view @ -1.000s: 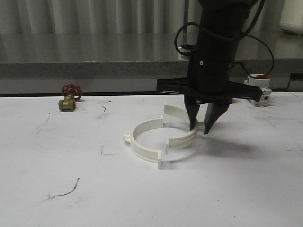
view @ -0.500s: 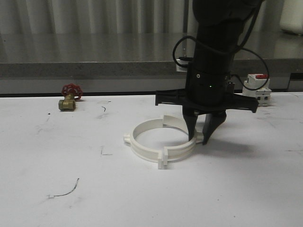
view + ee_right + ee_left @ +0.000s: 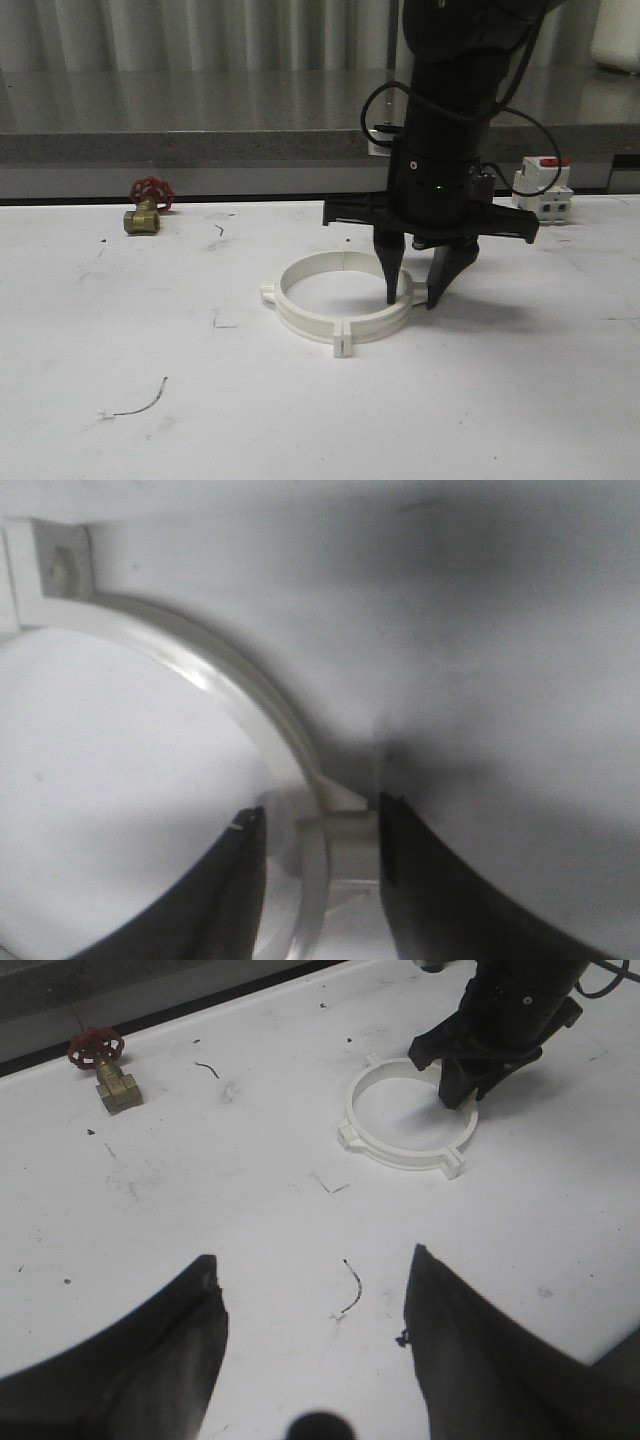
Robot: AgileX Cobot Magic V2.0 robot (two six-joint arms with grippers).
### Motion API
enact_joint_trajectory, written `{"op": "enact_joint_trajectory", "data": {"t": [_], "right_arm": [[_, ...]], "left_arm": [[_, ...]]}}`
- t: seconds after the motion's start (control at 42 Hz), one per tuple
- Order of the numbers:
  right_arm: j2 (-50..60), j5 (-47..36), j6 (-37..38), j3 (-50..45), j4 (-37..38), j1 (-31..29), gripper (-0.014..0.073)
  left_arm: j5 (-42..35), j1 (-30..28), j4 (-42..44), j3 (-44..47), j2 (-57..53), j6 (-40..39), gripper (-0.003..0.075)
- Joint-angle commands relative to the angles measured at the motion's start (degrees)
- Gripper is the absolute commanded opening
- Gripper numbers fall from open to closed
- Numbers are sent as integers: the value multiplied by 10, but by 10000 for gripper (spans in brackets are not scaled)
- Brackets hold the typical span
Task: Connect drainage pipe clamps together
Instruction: 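Open the right gripper and lift it away from the ring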
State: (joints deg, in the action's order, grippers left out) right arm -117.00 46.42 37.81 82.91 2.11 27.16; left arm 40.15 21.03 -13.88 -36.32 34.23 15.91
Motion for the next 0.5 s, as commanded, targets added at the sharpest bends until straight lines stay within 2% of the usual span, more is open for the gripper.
{"op": "enact_joint_trajectory", "data": {"t": [0.0, 0.31, 0.476], "right_arm": [[28, -15, -1, 14, 5, 1, 342], [100, -3, -9, 15, 19, 1, 342], [181, 43, -79, 13, 41, 1, 342]], "left_arm": [[-40, -1, -13, -16, 1, -1, 384], [-40, -1, -13, -16, 1, -1, 384], [-40, -1, -13, -16, 1, -1, 384]]}}
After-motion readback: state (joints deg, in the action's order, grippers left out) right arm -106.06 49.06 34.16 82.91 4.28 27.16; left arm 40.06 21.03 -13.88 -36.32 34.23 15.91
